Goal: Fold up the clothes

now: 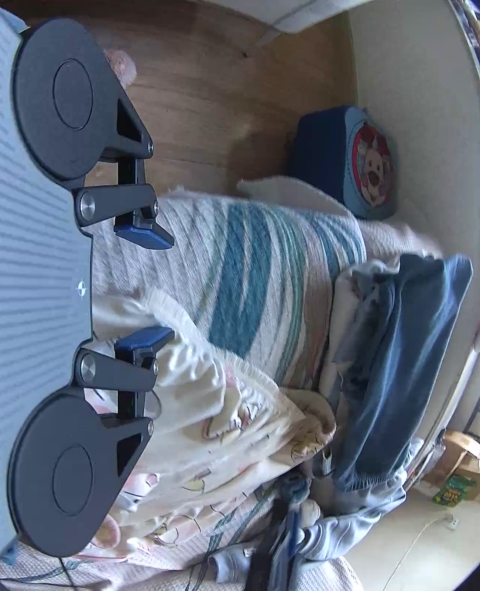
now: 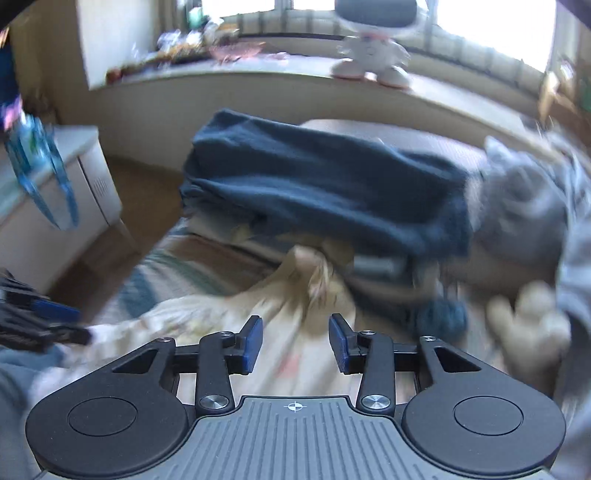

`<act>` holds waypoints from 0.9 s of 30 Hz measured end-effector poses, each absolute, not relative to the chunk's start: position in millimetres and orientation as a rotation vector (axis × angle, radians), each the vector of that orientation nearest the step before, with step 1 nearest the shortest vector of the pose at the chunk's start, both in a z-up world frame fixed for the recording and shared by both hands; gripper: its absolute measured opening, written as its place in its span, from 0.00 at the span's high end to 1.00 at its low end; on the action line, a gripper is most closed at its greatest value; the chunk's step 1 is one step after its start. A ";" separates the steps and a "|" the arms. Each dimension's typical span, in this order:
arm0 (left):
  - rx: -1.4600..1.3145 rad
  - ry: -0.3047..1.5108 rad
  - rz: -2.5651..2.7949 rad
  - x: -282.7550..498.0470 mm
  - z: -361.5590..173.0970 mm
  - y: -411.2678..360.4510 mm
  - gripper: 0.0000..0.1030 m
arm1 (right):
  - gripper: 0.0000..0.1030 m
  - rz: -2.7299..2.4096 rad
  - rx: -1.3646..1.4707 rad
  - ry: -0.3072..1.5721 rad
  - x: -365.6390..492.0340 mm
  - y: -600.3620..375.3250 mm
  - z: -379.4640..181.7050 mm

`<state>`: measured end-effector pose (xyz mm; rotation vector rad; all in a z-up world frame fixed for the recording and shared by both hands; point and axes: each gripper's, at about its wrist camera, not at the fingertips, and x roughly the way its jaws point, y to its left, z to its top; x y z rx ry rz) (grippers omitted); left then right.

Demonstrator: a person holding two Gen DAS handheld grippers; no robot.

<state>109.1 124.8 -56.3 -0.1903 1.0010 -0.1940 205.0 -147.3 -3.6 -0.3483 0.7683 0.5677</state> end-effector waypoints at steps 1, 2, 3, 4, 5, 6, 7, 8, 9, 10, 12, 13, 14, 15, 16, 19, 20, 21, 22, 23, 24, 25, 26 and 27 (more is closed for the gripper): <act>-0.205 0.996 -0.215 110.2 -57.4 122.5 0.78 | 0.61 0.562 -0.382 0.755 212.5 -139.6 -6.8; -0.226 0.990 -0.236 110.6 -58.1 121.1 0.86 | 0.61 0.558 -0.396 0.752 221.8 -133.6 -10.6; -0.241 0.983 -0.254 110.1 -58.2 120.0 0.88 | 0.61 0.554 -0.399 0.756 232.0 -128.6 -14.7; -0.252 0.975 -0.271 109.2 -57.9 118.8 0.88 | 0.62 0.554 -0.408 0.758 241.0 -124.3 -18.8; -0.259 0.969 -0.287 108.2 -57.2 117.9 0.90 | 0.62 0.554 -0.424 0.755 247.8 -120.9 -22.8; -0.263 0.963 -0.303 107.1 -56.0 117.5 0.91 | 0.62 0.558 -0.440 0.756 253.0 -117.8 -26.8; -0.257 0.954 -0.304 105.1 -52.9 118.8 0.93 | 0.64 0.560 -0.440 0.774 257.6 -116.0 -30.6; -0.242 0.942 -0.293 102.2 -48.5 121.3 0.94 | 0.75 0.559 -0.434 0.799 262.1 -114.9 -34.3; -0.227 0.930 -0.281 99.3 -44.2 123.8 0.94 | 0.85 0.559 -0.427 0.824 266.6 -113.7 -38.0; -0.212 0.917 -0.270 96.4 -39.8 126.4 0.94 | 0.95 0.558 -0.410 0.814 266.3 -115.9 -34.8; -0.203 0.887 -0.244 91.4 -29.5 140.4 0.94 | 1.00 0.555 -0.363 0.759 260.6 -123.7 -21.5; -0.200 0.874 -0.227 89.9 -24.8 149.0 0.94 | 1.00 0.553 -0.340 0.732 257.8 -127.6 -14.9; -0.184 0.861 -0.203 89.2 -21.2 155.3 0.94 | 1.00 0.552 -0.303 0.703 254.6 -133.2 -4.7; -0.161 0.845 -0.175 88.8 -18.2 160.0 0.94 | 1.00 0.553 -0.269 0.674 252.9 -138.0 5.5; -0.137 0.838 -0.154 89.9 -17.5 163.6 0.94 | 1.00 0.551 -0.255 0.655 253.3 -139.9 11.7; -0.013 0.885 -0.074 97.3 -34.9 157.7 0.94 | 1.00 0.542 -0.228 0.625 256.7 -138.9 12.4; 0.039 0.909 -0.045 99.5 -44.3 152.8 0.94 | 0.99 0.539 -0.219 0.619 258.0 -137.6 9.1; 0.079 0.936 -0.020 101.6 -54.1 148.2 0.94 | 0.97 0.535 -0.201 0.625 260.1 -136.7 3.6; 0.091 0.967 -0.005 104.0 -64.0 146.2 0.93 | 0.87 0.516 -0.185 0.648 263.9 -135.3 -2.5; 0.075 1.002 -0.002 106.2 -72.7 146.8 0.93 | 0.78 0.490 -0.171 0.675 268.4 -133.7 -8.2; 0.059 1.019 0.001 106.7 -76.8 148.2 0.92 | 0.78 0.477 -0.164 0.683 268.9 -134.1 -11.6; 0.045 1.021 0.005 106.1 -78.0 149.9 0.89 | 0.78 0.469 -0.162 0.680 267.3 -135.5 -13.7; 0.038 1.016 0.008 105.4 -76.5 151.5 0.84 | 0.77 0.469 -0.165 0.678 264.1 -137.7 -13.1; 0.037 1.007 0.011 104.5 -72.8 153.2 0.83 | 0.77 0.473 -0.174 0.678 259.7 -140.9 -10.1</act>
